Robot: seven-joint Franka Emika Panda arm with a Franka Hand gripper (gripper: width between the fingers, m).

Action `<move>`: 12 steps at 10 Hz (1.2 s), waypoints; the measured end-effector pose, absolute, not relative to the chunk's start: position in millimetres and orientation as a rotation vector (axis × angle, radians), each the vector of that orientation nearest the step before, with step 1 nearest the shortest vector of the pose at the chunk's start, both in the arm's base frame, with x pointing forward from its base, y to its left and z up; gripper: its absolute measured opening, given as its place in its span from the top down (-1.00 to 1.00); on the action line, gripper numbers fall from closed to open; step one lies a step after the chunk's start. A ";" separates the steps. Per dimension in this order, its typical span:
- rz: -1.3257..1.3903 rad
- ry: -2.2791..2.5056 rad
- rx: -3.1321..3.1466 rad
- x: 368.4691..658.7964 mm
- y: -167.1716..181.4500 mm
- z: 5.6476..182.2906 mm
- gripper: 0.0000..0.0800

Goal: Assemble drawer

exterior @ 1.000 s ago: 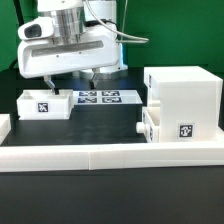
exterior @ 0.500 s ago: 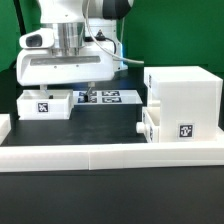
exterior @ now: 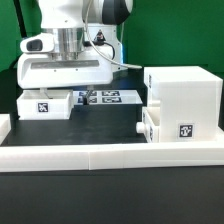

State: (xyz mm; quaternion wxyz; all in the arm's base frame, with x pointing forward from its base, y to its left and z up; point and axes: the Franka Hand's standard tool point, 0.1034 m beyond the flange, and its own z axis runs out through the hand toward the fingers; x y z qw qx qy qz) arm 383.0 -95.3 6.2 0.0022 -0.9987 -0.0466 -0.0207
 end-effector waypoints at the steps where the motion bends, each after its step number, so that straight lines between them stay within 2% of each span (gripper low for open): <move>1: -0.063 -0.140 -3.130 383.4 -91.8 6.0 -0.62; 4: -0.096 -0.156 -3.136 383.1 -88.3 5.2 -0.62; 5: -0.096 -0.156 -3.137 383.1 -88.7 5.3 -0.36; 7: -0.096 -0.157 -3.137 383.1 -88.7 5.3 0.32; 8: -0.096 -0.157 -3.137 383.1 -88.7 5.3 0.32; 9: -0.096 -0.158 -3.137 383.1 -88.7 5.3 0.79; 12: -0.095 -0.159 -3.136 383.1 -88.7 5.2 0.89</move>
Offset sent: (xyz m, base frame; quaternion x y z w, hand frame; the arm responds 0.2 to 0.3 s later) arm 0.0045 0.0054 -0.0116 -0.0199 0.0171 0.0141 0.9996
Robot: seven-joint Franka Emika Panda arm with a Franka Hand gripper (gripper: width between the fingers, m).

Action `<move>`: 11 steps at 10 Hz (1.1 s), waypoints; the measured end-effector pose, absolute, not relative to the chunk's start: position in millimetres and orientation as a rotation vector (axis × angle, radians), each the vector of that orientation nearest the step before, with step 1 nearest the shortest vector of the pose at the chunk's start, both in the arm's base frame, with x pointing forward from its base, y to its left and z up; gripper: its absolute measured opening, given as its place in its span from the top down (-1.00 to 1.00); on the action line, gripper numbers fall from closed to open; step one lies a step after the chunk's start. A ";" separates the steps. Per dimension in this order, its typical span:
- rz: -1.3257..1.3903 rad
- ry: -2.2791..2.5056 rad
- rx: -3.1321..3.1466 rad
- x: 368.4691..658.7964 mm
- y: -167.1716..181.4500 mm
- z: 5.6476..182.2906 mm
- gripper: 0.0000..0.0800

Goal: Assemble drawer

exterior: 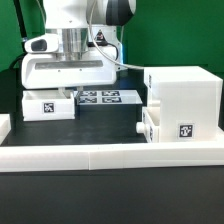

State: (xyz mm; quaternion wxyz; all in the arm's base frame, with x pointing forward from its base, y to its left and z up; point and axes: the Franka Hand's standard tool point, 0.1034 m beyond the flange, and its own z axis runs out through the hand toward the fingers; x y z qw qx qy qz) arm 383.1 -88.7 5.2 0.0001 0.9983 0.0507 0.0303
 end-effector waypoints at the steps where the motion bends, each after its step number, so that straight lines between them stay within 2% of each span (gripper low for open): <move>1: 0.095 0.159 3.136 383.1 -88.7 5.2 0.89; 4: 0.089 0.201 3.136 384.2 -85.8 6.4 0.89; 9: 0.033 0.453 3.139 420.6 -63.6 36.3 0.89; 11: 0.025 0.478 3.135 417.7 -64.2 32.7 0.89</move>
Offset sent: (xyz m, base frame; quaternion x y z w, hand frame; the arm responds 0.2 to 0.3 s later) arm 0.0000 0.0000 0.0000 0.0000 0.0000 0.0000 1.0000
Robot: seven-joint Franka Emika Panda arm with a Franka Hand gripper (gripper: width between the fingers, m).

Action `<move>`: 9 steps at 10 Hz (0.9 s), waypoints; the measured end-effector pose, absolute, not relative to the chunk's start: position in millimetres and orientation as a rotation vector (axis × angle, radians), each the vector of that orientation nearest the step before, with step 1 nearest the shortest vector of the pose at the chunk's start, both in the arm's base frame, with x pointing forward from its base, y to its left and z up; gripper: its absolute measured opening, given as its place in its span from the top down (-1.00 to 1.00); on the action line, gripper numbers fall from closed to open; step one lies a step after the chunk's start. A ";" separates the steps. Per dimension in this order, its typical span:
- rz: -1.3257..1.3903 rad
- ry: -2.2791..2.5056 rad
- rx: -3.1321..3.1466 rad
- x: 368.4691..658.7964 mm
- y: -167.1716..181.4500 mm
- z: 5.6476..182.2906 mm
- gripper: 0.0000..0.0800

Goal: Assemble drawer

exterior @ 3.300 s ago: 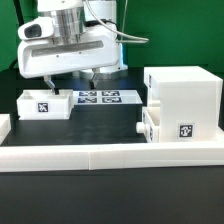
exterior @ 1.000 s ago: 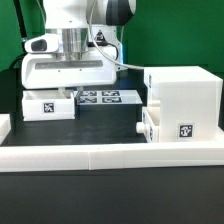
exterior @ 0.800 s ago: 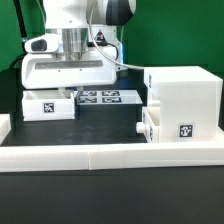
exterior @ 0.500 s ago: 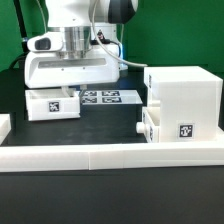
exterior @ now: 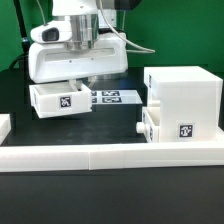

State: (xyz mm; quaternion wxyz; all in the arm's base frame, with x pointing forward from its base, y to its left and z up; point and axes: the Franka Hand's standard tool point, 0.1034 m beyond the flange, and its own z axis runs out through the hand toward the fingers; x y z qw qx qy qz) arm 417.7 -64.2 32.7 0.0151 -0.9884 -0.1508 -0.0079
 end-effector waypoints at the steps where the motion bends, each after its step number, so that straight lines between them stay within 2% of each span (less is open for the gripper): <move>1: -0.024 -0.471 -3.076 417.7 -64.2 32.7 0.89; 3: -0.009 -0.846 -2.994 422.0 -66.2 34.0 0.89; 6: 0.025 -1.335 -2.823 451.0 -66.1 49.1 0.89; 9: 0.037 -1.548 -2.708 454.8 -67.7 50.8 0.89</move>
Offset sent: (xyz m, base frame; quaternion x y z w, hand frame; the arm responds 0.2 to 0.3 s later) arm 0.0243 -0.0021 0.0111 0.0147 -0.0122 -0.3183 0.9478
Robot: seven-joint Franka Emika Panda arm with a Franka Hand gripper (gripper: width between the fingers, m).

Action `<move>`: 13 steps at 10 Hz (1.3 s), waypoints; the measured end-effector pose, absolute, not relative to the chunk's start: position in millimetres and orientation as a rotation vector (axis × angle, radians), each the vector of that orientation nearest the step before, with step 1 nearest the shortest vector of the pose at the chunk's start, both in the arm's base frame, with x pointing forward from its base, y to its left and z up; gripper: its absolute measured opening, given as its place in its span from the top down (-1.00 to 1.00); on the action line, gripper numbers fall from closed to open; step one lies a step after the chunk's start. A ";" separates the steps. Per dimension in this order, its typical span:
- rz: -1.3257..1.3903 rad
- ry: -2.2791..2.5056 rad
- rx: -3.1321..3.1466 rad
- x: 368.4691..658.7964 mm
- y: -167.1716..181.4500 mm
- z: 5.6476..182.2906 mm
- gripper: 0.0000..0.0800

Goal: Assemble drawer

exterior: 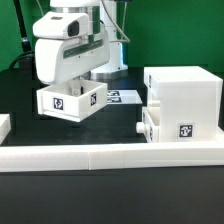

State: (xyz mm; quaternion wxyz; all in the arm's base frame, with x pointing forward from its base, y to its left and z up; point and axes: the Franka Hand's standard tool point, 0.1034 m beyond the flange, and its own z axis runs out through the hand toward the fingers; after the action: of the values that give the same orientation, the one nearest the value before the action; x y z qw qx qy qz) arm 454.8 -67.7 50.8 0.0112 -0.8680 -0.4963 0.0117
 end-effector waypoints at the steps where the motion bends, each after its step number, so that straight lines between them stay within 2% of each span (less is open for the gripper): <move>1: 0.036 -1.663 -2.639 454.7 -68.3 50.8 0.89; 3: 0.038 -1.935 -2.443 455.9 -72.2 48.4 0.89; 6: 0.054 -2.191 -2.226 482.9 -70.7 57.6 0.89; 10: 0.060 -2.203 -2.205 478.9 -71.0 54.3 0.89; 13: 0.045 -2.218 -2.187 506.4 -55.5 59.6 0.89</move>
Offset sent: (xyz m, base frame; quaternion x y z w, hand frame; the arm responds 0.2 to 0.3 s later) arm 0.0336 0.0088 0.0089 0.0061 0.0056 -0.2730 0.9620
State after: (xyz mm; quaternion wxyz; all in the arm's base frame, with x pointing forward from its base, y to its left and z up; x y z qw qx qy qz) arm 506.4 -55.5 59.6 0.0132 -0.7020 -0.7119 0.0146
